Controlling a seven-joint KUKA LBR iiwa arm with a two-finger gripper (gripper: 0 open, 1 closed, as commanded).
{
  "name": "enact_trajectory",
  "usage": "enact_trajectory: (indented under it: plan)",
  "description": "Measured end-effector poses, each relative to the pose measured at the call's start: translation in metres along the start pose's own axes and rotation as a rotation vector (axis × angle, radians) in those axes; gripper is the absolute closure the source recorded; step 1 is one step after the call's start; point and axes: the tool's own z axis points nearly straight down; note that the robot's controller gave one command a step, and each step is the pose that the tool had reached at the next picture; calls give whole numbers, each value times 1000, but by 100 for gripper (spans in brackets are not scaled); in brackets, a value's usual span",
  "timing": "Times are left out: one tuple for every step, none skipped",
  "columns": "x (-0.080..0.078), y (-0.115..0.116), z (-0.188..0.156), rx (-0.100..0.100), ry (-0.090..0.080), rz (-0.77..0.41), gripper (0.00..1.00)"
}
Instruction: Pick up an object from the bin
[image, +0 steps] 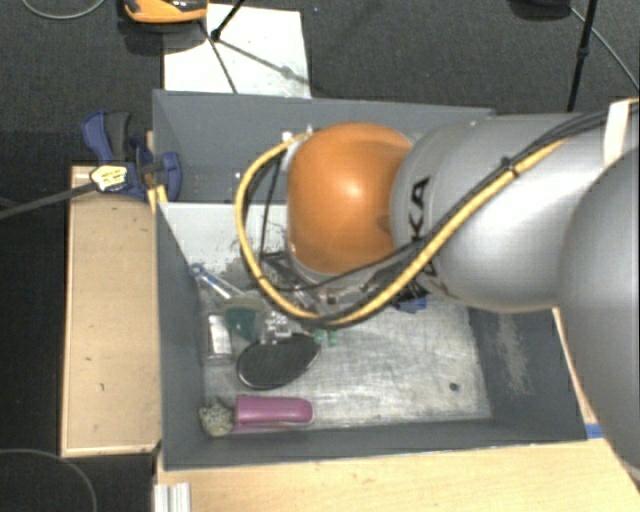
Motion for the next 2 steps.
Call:
enact_trajectory:
  plan:
    - [1,-1,4,4,7,-2,0]
    - [-19,-88,149,7,9,116,0]
